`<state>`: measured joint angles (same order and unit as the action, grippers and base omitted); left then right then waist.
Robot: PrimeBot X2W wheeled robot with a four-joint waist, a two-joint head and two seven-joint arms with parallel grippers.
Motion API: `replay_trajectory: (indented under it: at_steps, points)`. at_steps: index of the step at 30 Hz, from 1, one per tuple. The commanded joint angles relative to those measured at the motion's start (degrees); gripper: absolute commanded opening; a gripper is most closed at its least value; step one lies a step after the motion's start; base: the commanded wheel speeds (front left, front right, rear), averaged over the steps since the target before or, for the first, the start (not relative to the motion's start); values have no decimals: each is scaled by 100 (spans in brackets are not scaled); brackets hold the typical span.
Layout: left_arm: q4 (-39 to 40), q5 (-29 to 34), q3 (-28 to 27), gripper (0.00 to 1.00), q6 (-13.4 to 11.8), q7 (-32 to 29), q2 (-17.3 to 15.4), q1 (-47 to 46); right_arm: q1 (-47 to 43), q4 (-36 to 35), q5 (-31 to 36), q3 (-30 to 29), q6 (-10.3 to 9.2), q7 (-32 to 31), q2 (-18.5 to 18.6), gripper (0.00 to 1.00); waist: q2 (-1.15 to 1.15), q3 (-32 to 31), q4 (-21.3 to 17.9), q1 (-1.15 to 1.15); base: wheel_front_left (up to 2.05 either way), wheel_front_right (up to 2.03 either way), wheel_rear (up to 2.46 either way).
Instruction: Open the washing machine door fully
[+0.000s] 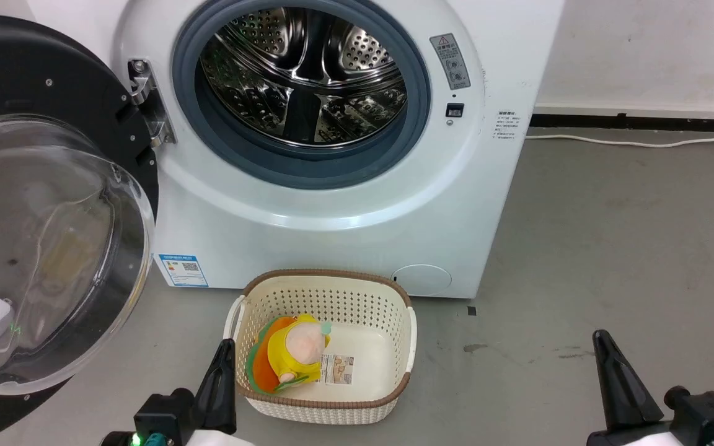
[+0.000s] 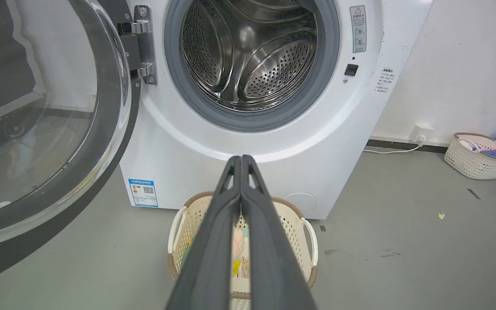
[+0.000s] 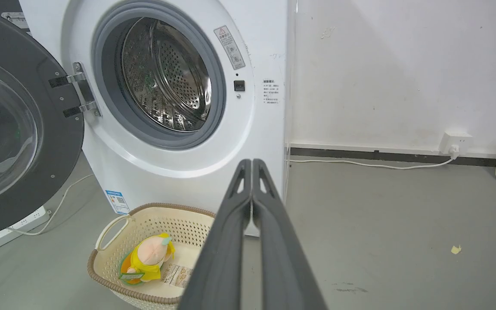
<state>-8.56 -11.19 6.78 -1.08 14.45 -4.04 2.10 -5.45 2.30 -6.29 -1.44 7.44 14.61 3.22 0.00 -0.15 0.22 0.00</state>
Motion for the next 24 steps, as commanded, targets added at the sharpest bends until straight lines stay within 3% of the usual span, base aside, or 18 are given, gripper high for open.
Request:
replay_trajectory:
  at_steps: [1,24]
  points:
    - [35,47,-21,0,5,-44,8,-9,23,-11,27,4,0,-50,-1,0,0,0,-1,0,0,0,0]
    - [185,244,-141,0,24,-301,28,-46,119,-51,137,30,1,-309,-8,0,0,3,-4,0,0,0,0]
